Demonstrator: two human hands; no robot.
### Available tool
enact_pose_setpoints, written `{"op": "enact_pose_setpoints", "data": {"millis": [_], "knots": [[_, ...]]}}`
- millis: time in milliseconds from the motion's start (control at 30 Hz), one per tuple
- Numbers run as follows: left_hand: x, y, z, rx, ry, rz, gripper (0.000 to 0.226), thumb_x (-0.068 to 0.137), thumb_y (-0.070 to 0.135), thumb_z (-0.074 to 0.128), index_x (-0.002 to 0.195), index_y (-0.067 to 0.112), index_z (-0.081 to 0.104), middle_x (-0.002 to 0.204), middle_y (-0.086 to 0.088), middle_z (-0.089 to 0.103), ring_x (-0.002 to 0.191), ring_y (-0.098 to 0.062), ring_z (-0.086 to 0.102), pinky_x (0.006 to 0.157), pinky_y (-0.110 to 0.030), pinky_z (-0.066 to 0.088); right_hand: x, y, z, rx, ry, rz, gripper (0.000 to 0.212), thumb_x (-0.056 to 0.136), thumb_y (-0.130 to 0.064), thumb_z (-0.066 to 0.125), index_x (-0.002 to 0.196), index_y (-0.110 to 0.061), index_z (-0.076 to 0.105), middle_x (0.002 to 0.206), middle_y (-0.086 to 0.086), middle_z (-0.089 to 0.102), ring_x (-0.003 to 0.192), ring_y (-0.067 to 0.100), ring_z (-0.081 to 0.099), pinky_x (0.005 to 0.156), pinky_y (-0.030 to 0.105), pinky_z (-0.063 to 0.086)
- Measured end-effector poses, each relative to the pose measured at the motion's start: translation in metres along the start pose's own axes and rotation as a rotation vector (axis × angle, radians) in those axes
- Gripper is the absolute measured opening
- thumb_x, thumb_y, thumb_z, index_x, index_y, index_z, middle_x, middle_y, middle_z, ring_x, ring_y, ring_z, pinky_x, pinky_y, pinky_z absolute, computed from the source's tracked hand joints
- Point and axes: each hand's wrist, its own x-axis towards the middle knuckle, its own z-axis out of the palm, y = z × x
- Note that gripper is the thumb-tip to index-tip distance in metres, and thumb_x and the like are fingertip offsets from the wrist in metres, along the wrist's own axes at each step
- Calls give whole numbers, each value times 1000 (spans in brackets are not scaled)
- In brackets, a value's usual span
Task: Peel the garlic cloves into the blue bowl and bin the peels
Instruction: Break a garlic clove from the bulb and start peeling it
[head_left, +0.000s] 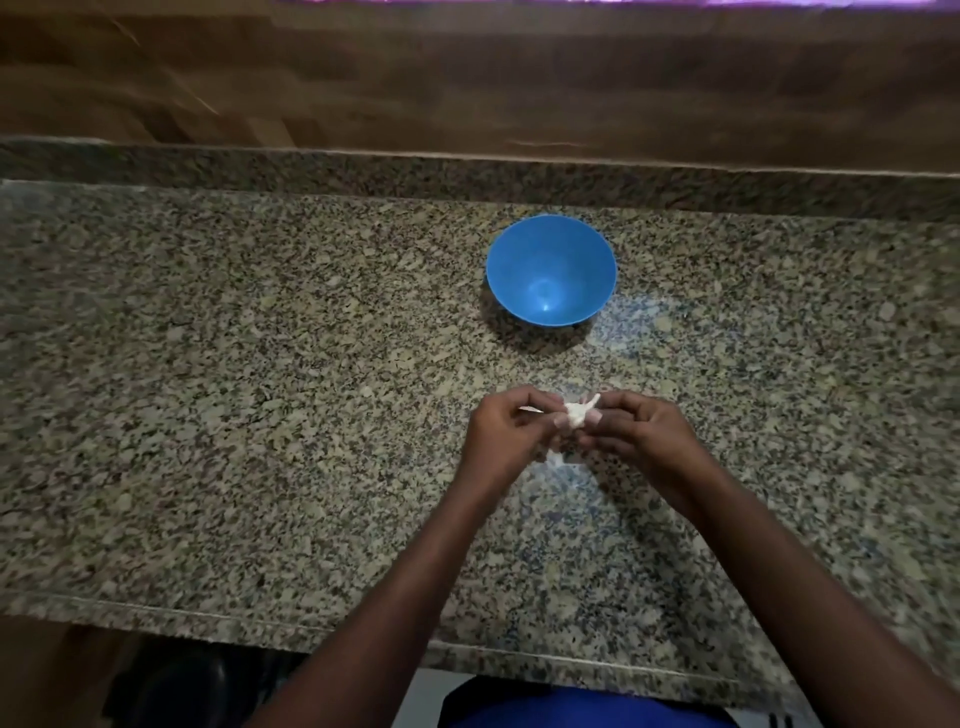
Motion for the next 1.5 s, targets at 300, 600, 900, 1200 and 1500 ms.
{"op": "enact_pose_setpoints", "data": {"millis": [300,600,900,1200,1500], "knots": [[5,6,15,-33,-28,-70,32,83,-1,81,114,6,77,92,1,80,82,-14,77,70,-26,62,3,-1,1,-118,73,-19,18,89,8,70,105,5,74,97,19,78,85,25,77,74,25,62],[4,7,22,66,48,-31,29,81,-5,80,107,7,77,94,-11,79,79,-12,75,66,-23,60,17,-8,3,-164,58,85,19,88,16,63,92,2,75,81,24,75,69,33,74,71,37,65],[12,-1,31,119,127,-2,35,80,-3,81,110,14,77,103,-9,74,86,-12,72,68,-22,59,32,0,9,-183,190,95,14,88,7,66,82,-1,75,73,26,70,65,32,64,80,57,59],[14,-11,35,253,233,57,30,83,12,81,106,28,69,100,7,74,93,-6,70,79,-34,63,28,2,-8,-337,252,60,18,79,12,75,71,-3,75,74,19,75,78,37,76,82,51,63],[23,-31,33,667,293,272,52,88,13,77,136,21,61,126,1,61,120,-19,52,95,-37,51,13,-5,-27,-1066,264,-186,16,79,0,79,76,-15,79,66,-5,70,63,9,67,52,15,43]]}}
